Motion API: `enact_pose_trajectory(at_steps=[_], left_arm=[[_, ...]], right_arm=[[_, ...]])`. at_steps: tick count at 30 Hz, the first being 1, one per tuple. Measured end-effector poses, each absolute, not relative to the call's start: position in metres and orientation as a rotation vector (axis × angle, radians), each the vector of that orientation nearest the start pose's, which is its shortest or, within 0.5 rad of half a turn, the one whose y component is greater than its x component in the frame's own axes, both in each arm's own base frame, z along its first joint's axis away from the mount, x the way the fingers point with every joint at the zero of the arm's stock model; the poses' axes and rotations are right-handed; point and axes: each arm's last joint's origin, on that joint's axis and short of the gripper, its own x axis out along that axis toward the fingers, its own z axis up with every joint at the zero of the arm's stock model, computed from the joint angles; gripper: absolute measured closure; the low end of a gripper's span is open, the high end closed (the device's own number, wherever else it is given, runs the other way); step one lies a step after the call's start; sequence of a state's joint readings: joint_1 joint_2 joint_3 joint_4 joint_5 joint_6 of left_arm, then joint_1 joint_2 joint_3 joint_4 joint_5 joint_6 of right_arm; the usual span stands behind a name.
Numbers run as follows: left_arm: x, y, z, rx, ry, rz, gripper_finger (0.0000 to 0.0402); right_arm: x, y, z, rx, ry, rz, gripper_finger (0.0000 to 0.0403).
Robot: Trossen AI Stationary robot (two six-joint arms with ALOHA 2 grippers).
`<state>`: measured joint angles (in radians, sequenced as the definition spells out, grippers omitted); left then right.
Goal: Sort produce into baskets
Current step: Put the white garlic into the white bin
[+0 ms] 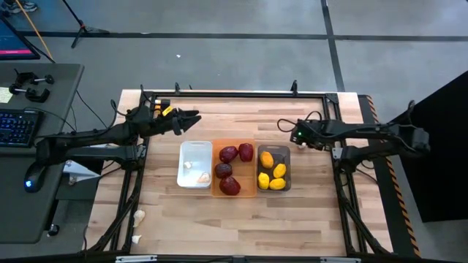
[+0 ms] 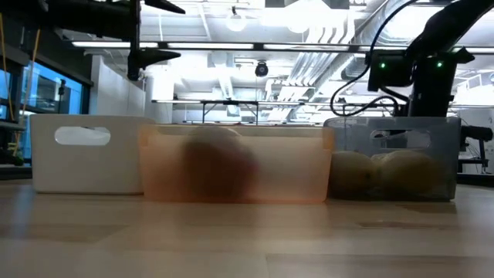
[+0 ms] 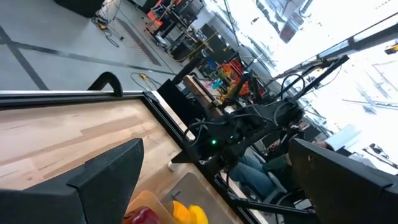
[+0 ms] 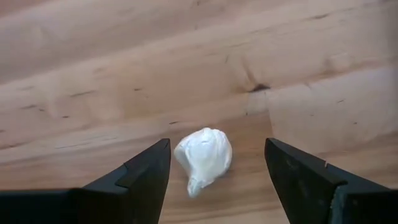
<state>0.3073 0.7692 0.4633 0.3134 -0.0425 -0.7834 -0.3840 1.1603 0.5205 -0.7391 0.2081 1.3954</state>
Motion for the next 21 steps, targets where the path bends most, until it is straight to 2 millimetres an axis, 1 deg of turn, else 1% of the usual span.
enact_pose_trajectory(at_steps=[7,13,16,21], left_arm=[[0.170,0.056,0.271,-0.774,-0.150,0.354,0.0012],[0.171,0.056,0.270,-0.774,-0.146,0.357,0.0012],[0.171,0.056,0.270,-0.774,-0.144,0.358,0.0012],[0.171,0.056,0.270,-0.776,-0.141,0.348,0.0012]], right_arm=[[0.160,-0.064,0.143,1.222,0.857,-1.379,0.0151],[0.163,-0.061,0.135,1.184,0.912,-1.401,0.0157],[0.165,-0.061,0.132,1.149,0.921,-1.420,0.0179],[0.165,-0.061,0.131,1.074,0.943,-1.405,0.0238]])
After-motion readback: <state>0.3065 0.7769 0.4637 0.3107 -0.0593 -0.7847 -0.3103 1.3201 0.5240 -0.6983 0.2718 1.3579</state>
